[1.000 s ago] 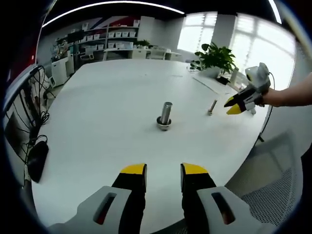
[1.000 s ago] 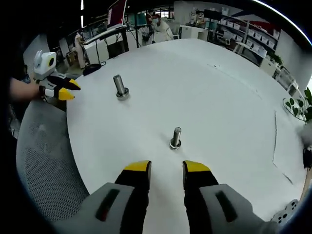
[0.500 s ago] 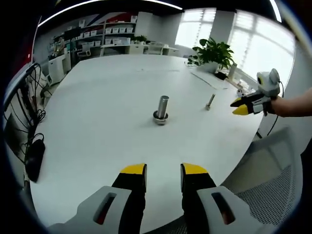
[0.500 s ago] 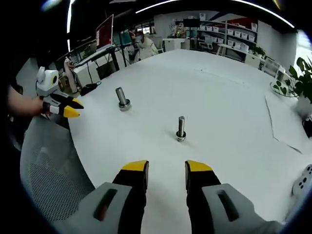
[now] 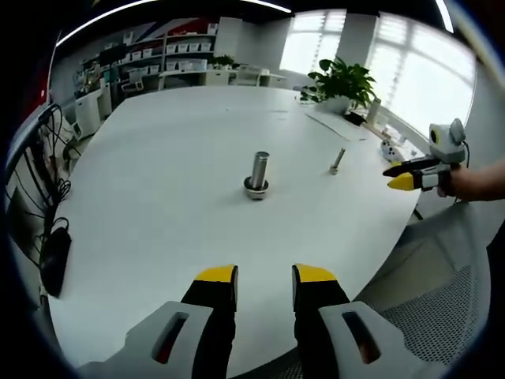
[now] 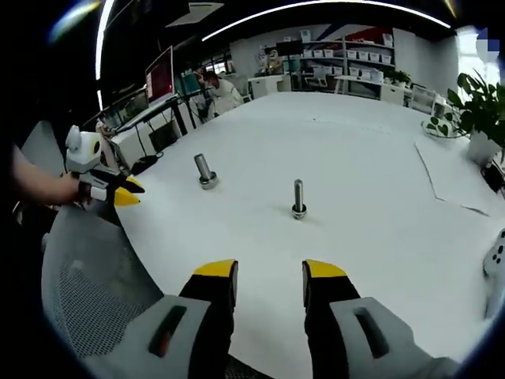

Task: Place the washer onto the threaded stud by aligning its center hole with the stud, sliding it down to the base, and recovering from edge contact or off-axis alignment until the washer reaches the visible bottom stop.

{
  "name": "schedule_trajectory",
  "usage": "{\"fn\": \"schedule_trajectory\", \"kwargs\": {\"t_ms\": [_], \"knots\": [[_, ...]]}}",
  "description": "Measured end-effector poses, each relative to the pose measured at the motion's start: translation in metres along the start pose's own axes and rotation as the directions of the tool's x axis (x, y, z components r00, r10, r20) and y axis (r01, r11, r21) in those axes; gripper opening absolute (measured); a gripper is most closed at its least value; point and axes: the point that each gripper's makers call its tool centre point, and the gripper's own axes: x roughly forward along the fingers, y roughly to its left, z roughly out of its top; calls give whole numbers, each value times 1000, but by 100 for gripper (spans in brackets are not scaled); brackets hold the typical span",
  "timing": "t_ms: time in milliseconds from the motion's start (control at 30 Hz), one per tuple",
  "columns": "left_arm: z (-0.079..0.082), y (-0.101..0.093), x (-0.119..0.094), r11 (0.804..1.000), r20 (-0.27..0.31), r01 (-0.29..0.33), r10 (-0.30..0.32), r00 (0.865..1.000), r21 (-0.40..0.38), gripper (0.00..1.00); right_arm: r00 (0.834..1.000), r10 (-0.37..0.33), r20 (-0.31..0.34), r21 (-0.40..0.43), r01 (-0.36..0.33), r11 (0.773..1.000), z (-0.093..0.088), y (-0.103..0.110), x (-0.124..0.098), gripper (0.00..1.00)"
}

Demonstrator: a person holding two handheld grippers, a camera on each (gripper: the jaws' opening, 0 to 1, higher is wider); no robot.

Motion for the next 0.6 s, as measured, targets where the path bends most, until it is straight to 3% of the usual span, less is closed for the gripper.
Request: {"fn": "schedule_trajectory", "kwargs": {"t_ms": [433, 600], "knots": [[0, 4, -1, 1000, 8, -11, 11, 1000, -8, 25, 1000, 23, 14, -38, -22, 999, 4, 18, -5, 36], [0, 5, -1, 1000, 7, -17, 17, 1000, -6, 25, 1000, 26, -4, -51, -27, 998, -4, 23, -4, 36]]}}
